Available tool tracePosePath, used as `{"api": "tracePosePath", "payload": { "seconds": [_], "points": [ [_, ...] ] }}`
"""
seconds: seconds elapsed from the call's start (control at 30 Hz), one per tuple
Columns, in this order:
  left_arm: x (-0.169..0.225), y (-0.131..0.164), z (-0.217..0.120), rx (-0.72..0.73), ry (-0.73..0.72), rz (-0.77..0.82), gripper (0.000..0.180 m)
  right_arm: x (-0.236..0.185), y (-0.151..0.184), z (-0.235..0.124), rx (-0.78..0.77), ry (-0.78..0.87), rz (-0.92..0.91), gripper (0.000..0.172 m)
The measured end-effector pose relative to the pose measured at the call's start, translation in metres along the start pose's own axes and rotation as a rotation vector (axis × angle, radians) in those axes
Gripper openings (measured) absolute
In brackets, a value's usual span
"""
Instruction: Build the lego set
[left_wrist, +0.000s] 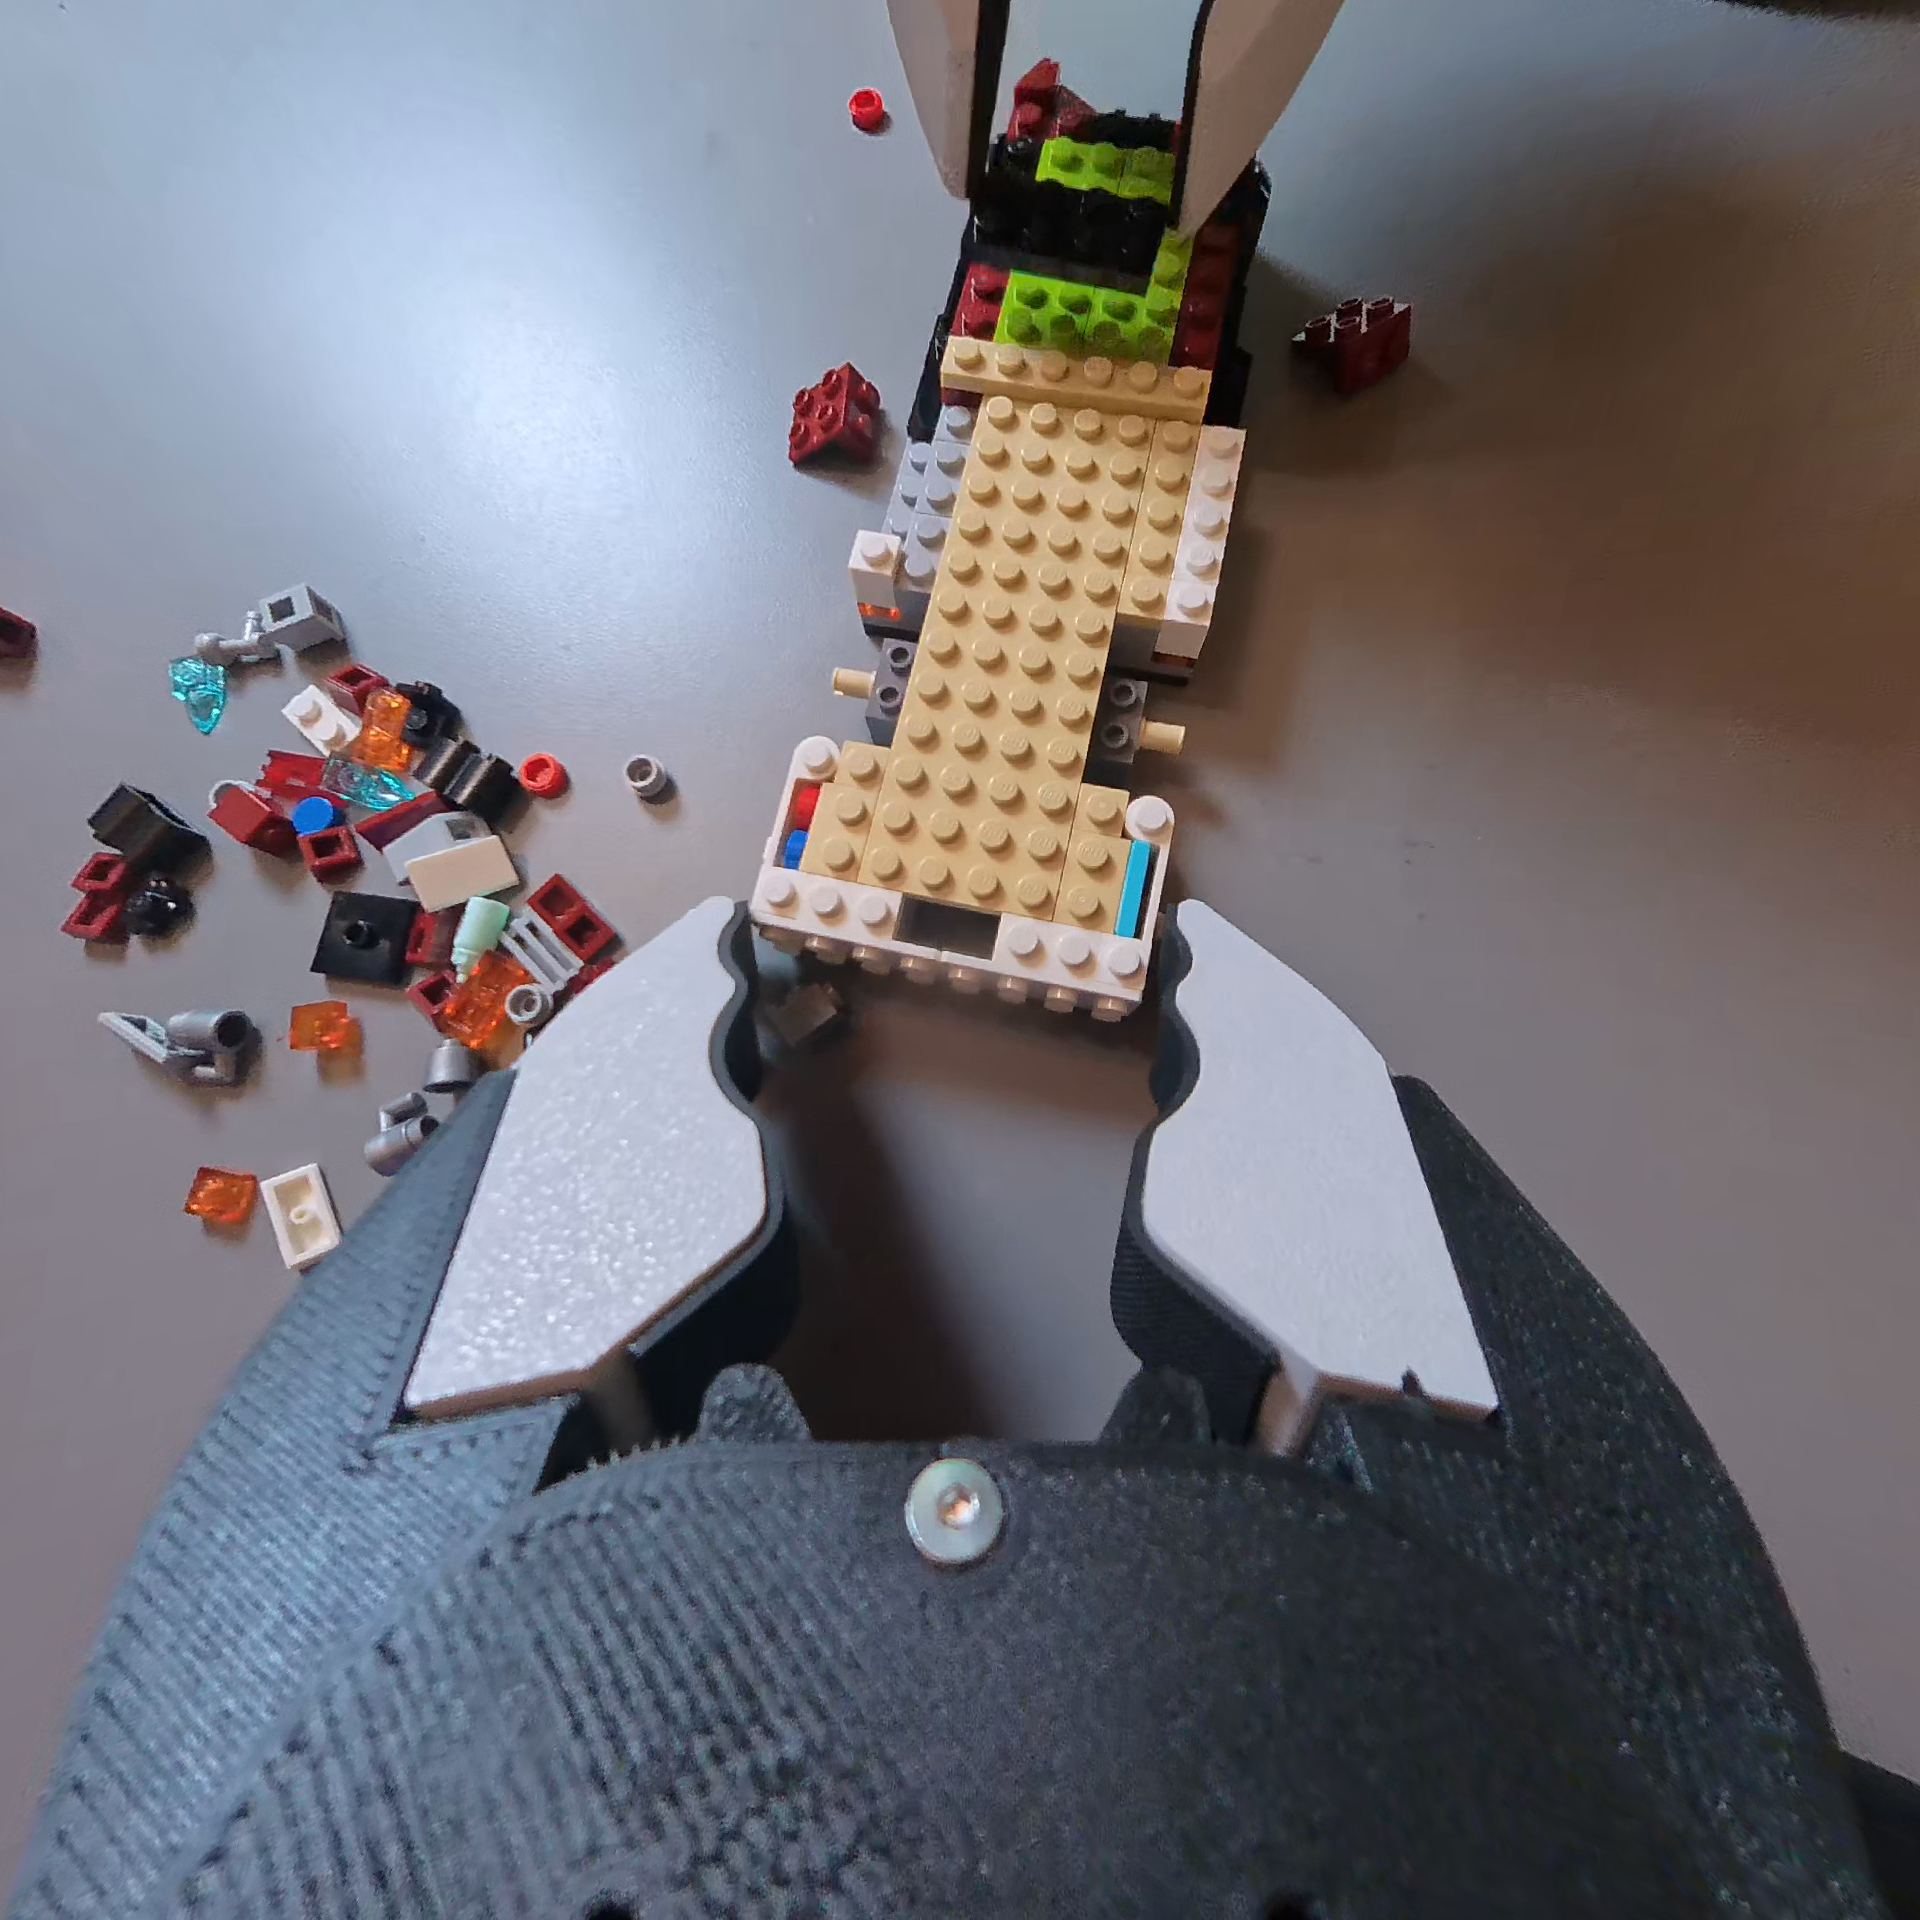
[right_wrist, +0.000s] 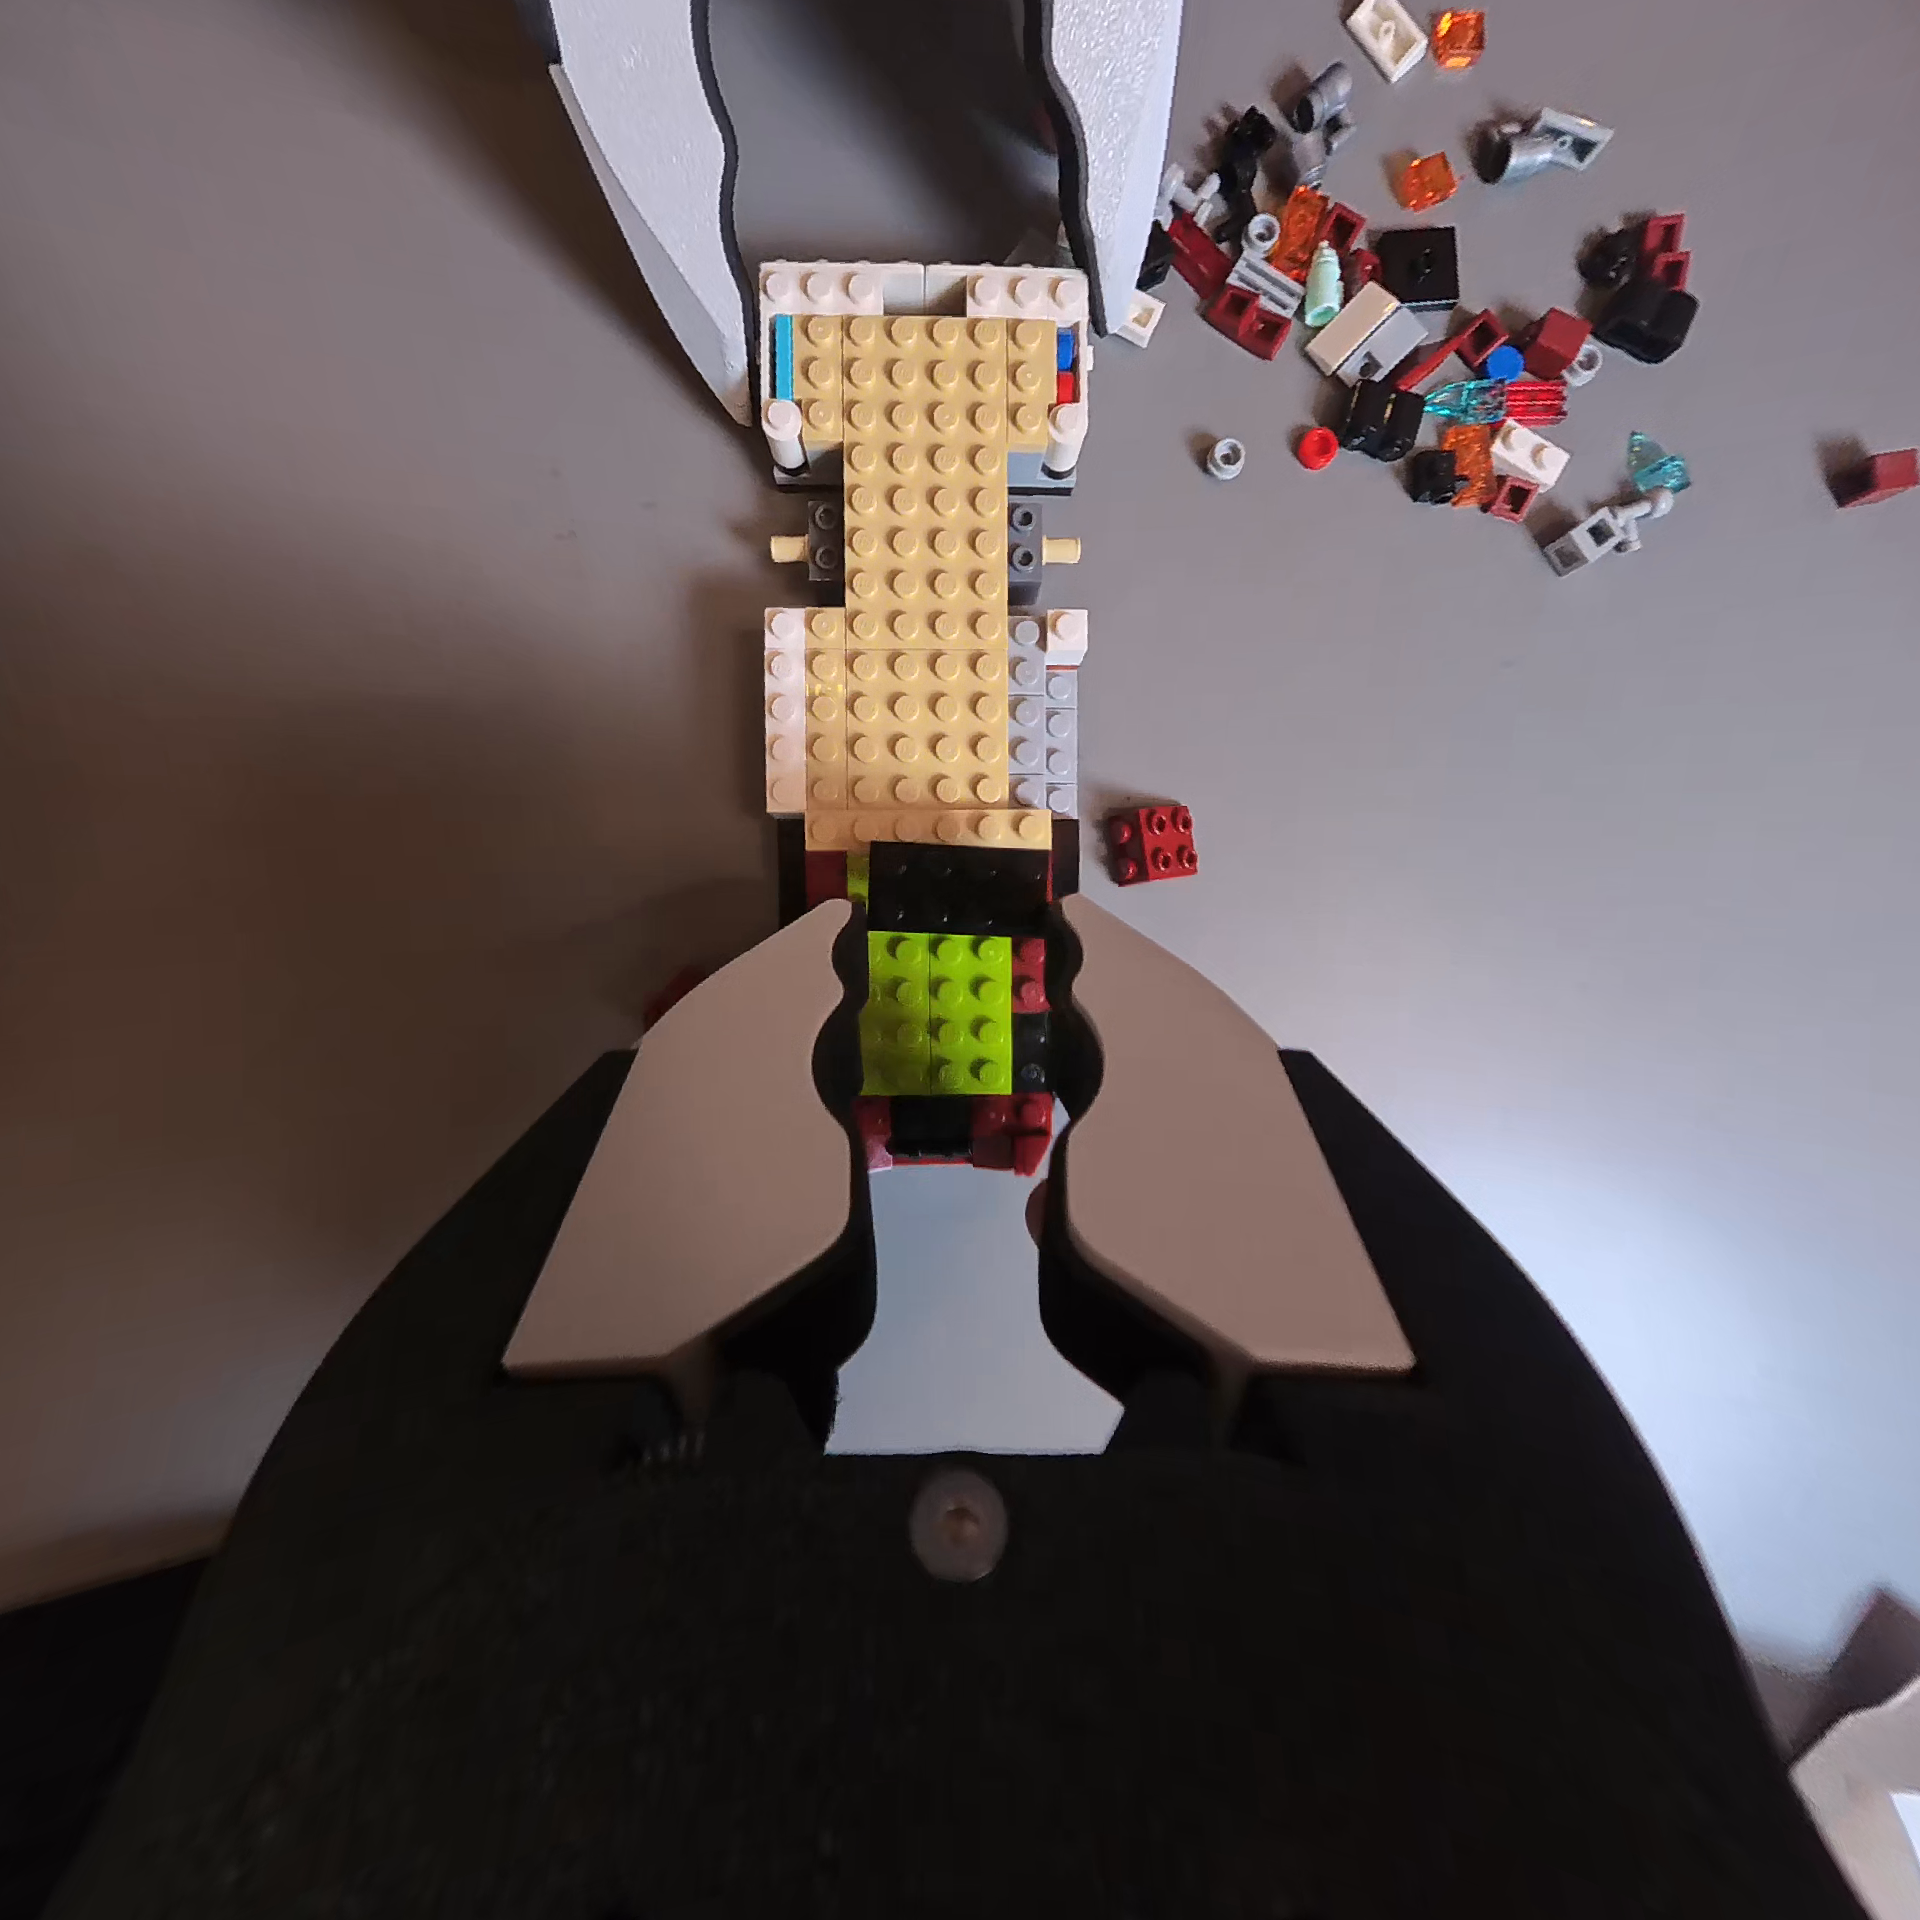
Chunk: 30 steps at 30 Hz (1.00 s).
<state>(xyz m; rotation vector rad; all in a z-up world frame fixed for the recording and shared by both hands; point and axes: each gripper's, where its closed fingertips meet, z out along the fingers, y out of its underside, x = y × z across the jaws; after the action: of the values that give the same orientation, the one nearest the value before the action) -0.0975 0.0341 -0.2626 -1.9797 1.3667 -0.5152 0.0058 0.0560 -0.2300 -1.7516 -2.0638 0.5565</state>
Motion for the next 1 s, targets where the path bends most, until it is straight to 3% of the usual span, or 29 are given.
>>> {"api": "tracePosePath", "payload": {
  "seconds": [0.37, 0.73, 1.0],
  "points": [
    [0.000, 0.000, 0.000, 0.005, -0.003, -0.003, 0.074, 0.000, 0.008, -0.007, 0.029, 0.017, 0.021, 0.032],
    [-0.002, -0.001, 0.000, 0.008, -0.013, 0.008, 0.073, -0.001, 0.002, -0.023, 0.199, 0.023, 0.044, 0.032],
    [-0.003, -0.003, -0.003, 0.010, -0.027, 0.017, 0.073, 0.001, 0.005, -0.026, 0.227, 0.035, 0.053, 0.032]
  ]
}}
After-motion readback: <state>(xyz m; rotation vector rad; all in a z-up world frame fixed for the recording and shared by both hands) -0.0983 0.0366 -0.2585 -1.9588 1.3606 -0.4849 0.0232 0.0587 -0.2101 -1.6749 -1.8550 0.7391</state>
